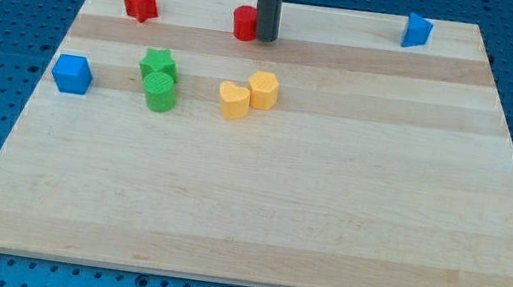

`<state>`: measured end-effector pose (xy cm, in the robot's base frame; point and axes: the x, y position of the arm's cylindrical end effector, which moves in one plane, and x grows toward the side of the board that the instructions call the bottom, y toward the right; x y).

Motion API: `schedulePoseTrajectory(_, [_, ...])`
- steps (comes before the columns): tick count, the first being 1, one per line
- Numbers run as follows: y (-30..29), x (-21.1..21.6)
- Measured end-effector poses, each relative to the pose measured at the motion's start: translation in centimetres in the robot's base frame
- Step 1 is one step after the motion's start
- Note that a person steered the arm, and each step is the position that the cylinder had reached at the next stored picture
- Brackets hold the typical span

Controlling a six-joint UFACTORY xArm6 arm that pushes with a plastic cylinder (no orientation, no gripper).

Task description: Push the red circle towards the red star

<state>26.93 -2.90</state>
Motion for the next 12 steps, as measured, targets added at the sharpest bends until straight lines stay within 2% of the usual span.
schedulePoseTrajectory(6, [-3.8,1.6])
schedulePoseTrajectory(8, [-0.8,1.6])
schedulePoseTrajectory(12, [-1.2,0.5])
